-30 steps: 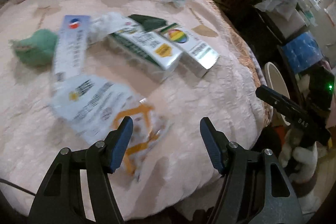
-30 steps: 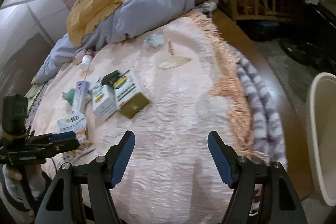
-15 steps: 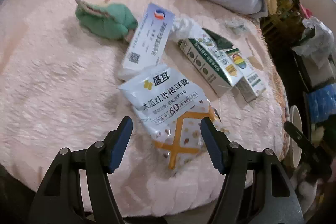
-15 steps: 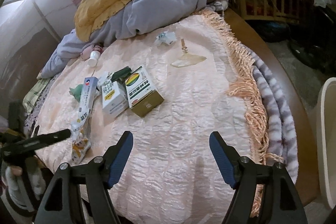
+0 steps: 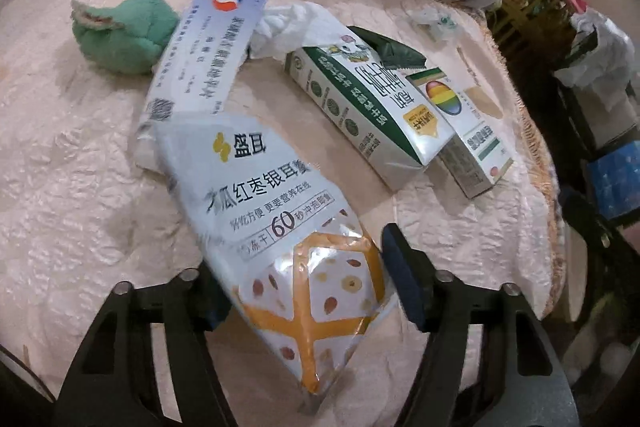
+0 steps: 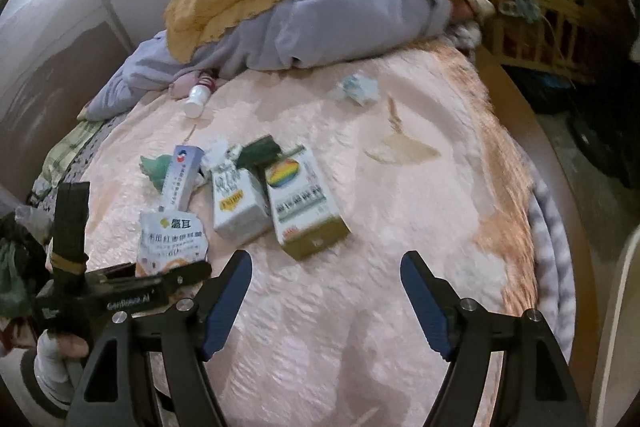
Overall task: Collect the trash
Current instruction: 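Grasp the white snack bag with left tool while right tool grasps green packet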
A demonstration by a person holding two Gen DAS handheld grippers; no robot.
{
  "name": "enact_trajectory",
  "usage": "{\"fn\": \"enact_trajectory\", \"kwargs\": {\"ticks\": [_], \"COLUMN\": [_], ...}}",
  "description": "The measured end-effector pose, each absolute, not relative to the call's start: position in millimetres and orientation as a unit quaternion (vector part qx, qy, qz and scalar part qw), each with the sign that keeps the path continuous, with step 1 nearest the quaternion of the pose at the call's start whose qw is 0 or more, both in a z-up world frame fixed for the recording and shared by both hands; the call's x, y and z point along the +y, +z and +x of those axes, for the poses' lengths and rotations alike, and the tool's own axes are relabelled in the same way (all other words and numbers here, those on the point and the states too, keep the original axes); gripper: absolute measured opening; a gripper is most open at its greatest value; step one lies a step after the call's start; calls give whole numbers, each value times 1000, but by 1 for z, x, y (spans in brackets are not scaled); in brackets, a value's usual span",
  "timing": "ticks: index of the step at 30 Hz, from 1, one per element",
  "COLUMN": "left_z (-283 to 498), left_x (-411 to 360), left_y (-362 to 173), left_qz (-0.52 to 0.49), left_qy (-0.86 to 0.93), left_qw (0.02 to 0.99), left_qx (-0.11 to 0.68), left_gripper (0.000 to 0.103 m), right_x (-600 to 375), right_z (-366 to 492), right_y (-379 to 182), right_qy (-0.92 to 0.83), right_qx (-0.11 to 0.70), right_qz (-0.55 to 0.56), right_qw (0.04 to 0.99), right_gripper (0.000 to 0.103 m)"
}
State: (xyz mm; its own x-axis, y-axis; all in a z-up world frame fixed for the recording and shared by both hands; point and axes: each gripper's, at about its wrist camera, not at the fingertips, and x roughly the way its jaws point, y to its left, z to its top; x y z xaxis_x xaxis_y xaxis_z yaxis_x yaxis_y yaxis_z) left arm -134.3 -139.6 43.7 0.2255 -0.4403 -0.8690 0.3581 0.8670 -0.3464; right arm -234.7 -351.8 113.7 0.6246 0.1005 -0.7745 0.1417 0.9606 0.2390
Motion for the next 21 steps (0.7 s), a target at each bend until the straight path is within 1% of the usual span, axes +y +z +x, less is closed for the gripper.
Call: {"fn": "enact_trajectory", "kwargs": {"ticks": [1, 3, 9, 10, 11, 12, 13, 14, 18, 21], "left_z": [-135, -139, -142, -141, -141, -141, -140, -138, -135, -135], "left_x": [-135, -127, -107, -108, -107, -107, -107, -108, -113, -117], "left_y": [47, 55, 77, 79, 80, 81, 80, 78, 72, 69], "left_qz": [-39, -32, -33, -34, -34, -34, -33, -33, -27, -24], "left_qy": [-262, -271, -288, -288, -290, -291, -292, -294, -302, -308], "left_qw": [780, 780, 786, 787, 788, 788, 788, 786, 779, 776], "left_qx": [567, 563, 546, 545, 542, 541, 541, 543, 548, 550], "left_gripper": [56, 50, 49, 49, 49, 49, 49, 49, 49, 49], "right_x": [-350, -343, -322, -318, -313, -309, -307, -306, -304, -305], "right_z": [-230, -212, -141, -132, -116, -103, -90, -82, -41, -26], "right_y": [115, 117, 116, 115, 113, 110, 106, 103, 72, 64], "right_qy": [-6, 8, 49, 52, 56, 58, 58, 58, 68, 82], "right_qx": [432, 433, 445, 448, 453, 461, 471, 478, 536, 543], "right_qz": [134, 115, 76, 70, 58, 50, 45, 42, 39, 47], "right_qw": [892, 894, 891, 890, 888, 884, 879, 875, 841, 835], "right_gripper": [75, 75, 74, 72, 67, 64, 58, 55, 52, 51]}}
